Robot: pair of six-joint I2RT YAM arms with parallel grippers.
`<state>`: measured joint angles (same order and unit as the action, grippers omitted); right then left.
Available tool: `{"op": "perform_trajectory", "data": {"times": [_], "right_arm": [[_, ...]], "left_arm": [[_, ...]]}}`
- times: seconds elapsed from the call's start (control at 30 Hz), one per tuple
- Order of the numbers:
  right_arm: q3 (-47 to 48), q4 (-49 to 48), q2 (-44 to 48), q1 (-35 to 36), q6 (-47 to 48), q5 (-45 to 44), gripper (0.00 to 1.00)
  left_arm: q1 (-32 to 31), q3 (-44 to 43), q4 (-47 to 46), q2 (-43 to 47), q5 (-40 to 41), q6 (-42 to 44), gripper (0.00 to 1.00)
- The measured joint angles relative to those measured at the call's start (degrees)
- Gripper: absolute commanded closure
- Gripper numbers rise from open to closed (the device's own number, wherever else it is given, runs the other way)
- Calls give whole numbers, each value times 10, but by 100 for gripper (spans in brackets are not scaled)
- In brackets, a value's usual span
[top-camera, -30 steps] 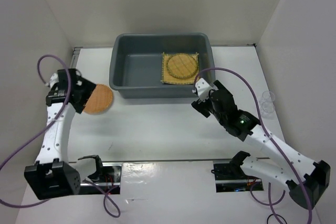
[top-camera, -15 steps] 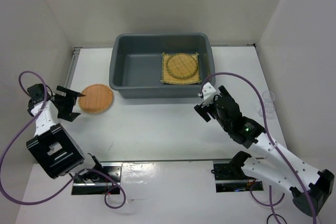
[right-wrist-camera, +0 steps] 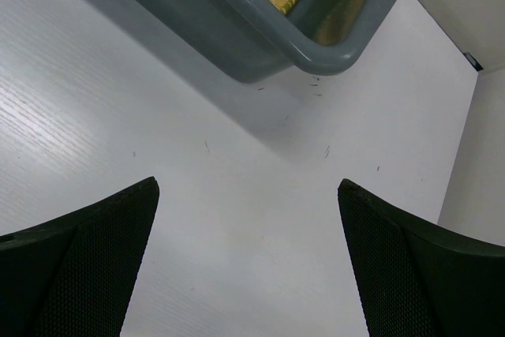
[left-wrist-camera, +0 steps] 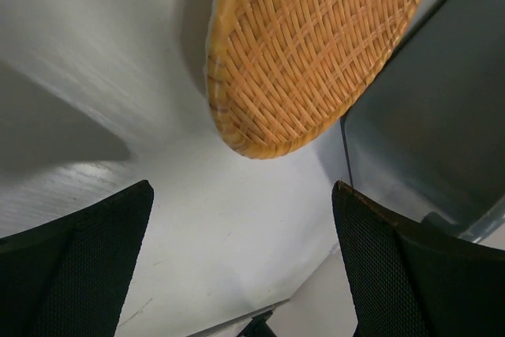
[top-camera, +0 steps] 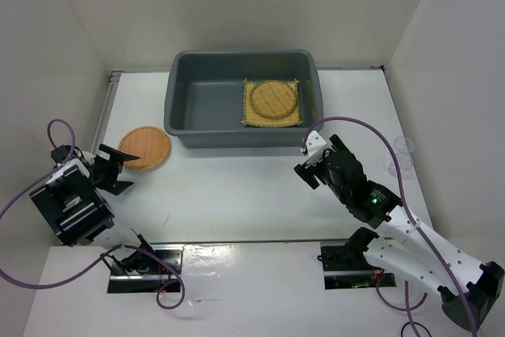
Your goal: Place the mixed dishes into the plastic bin
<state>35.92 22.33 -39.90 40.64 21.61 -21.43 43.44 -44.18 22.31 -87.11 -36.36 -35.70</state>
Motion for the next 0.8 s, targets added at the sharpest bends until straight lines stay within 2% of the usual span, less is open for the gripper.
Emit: {"op": "perform_trajectory", "data": {"times": [0.17,0.37,0.47,0.6,0.63,0.7,0.73,0.8], "right_arm": [[-1,-1,0,9,0,-2,2],[-7,-4,0,41,1,-16,2],[-7,-4,0,46,1,-22,2],[-7,-5,-1,48,1,-29,2],[-7,-5,-2,48,1,-32,2],[-8,-5,-6,48,1,-35,2],[-8,-5,-7,48,1,-37,2],[-9,-5,-10,50,1,-40,2]], "left_arm": [[0,-1,-36,-44,-6,8,0],[0,-9,-116,-105,-89,-28,0],[1,-11,-169,-144,-148,-54,9],[1,-11,-215,-180,-177,-63,43],[1,-11,-220,-188,-176,-61,64],[0,-11,-223,-199,-167,-53,90],[0,-12,-224,-205,-163,-48,100],[0,-15,-228,-209,-187,-46,100]]}}
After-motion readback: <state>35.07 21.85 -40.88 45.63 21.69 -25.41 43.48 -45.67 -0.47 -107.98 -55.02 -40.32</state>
